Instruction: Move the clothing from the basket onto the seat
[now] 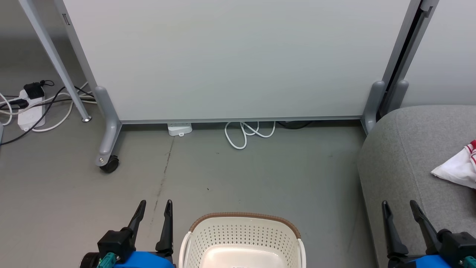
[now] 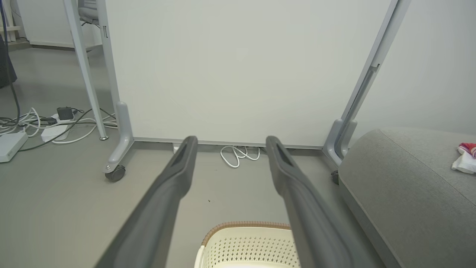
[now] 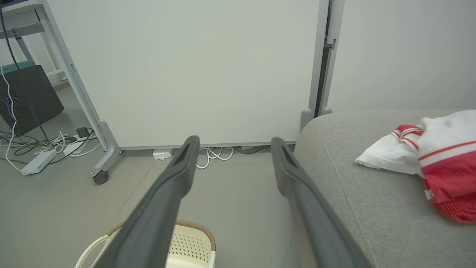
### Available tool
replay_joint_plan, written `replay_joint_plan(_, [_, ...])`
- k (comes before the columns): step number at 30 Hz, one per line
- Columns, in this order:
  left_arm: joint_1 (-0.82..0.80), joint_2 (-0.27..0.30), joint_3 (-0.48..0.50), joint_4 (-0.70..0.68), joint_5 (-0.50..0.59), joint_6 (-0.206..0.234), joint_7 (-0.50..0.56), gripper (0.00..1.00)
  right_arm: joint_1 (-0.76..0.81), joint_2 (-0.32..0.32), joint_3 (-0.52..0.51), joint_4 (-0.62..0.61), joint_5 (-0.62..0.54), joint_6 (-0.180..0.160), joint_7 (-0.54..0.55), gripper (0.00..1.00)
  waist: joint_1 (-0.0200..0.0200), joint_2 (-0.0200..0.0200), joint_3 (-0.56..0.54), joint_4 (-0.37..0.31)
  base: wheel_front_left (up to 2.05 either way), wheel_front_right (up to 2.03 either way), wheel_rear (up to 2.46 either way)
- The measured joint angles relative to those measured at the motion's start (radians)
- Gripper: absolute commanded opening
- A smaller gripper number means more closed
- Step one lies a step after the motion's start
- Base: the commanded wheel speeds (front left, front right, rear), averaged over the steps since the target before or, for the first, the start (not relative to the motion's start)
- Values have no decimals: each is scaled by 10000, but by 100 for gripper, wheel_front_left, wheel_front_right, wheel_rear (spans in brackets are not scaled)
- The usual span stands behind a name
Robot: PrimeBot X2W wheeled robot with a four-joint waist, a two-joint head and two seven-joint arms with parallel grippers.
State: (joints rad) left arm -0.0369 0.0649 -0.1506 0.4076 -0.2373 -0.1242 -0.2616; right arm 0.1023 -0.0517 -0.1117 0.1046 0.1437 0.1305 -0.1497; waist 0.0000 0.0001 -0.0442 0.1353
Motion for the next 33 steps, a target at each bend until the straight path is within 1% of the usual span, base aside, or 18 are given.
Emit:
replay_joint_plan(12, [4,-31,-29,8,-12,-19,0,100,0,0,54,88,59,0,-59,100,1,0,-4,-10,0,0,0])
replay_joint_plan(13, [11,-36,-31,40,-23,-17,4,0,2,2,59,123,61,0,-58,0,1,0,-5,-11,0,0,0])
replay_joint_plan(21, [614,-73,-25,690,-56,-15,65,0,53,107,71,884,128,0,42,0,1,0,-4,-19,0,0,0])
replay_joint_plan(33, [603,-75,320,403,-2217,-15,627,0,-31,119,59,1011,2355,0,447,0,2,-1,42,-148,0,0,0])
